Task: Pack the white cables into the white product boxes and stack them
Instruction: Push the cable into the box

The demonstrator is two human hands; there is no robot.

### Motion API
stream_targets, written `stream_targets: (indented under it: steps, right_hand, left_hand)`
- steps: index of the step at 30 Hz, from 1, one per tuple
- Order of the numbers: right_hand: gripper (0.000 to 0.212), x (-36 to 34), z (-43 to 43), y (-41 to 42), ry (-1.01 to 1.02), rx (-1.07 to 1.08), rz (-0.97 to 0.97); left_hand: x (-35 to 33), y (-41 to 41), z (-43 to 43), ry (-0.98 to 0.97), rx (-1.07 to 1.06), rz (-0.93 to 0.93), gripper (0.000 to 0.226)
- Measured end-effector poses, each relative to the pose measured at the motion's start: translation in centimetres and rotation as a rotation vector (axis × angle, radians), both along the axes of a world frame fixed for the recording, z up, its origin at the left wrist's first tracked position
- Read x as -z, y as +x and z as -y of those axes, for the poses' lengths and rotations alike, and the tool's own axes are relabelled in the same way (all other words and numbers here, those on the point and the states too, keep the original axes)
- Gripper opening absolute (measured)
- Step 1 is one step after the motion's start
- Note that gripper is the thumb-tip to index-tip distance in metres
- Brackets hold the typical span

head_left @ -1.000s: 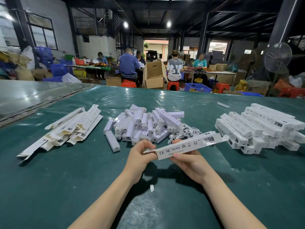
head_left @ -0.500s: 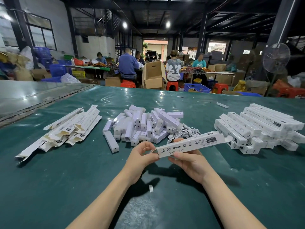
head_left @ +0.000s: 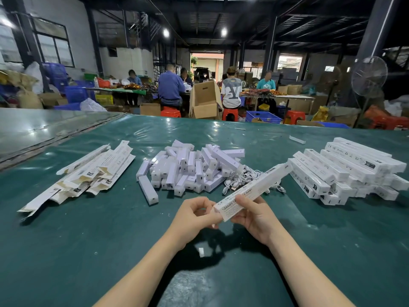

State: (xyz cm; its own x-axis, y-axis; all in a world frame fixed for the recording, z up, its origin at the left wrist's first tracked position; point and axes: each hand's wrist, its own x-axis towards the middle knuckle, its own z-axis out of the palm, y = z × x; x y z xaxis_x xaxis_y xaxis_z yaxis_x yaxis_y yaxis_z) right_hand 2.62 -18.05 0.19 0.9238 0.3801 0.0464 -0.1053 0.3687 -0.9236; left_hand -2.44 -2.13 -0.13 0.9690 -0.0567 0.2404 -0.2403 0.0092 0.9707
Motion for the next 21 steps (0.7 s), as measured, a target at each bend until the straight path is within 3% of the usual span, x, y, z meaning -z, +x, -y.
stream_targets:
  steps: [4,7,14,21]
  right_hand:
    - [0.021,0.08,-0.13,0.16,0.019,0.066,-0.029]
    - [0.023,0.18,-0.02,0.28,0.021,0.045,-0.051]
    - [0.039,0.25,0.29,0.68,0.014,-0.052,-0.095]
    - [0.034,0.26,0.64,0.54,0.07,-0.108,-0.074]
  left_hand:
    - [-0.17,-0.21,-0.05,0.015,0.048,-0.044,0.015]
    - [-0.12,-0.02,0.03,0.016,-0.018,-0.063,0.02]
    - [-0.52,0.29,0.04,-0.179,-0.169,-0.082,0.019]
    - [-0.61,0.6,-0.09,-0.337,-0.169,-0.142,0.021]
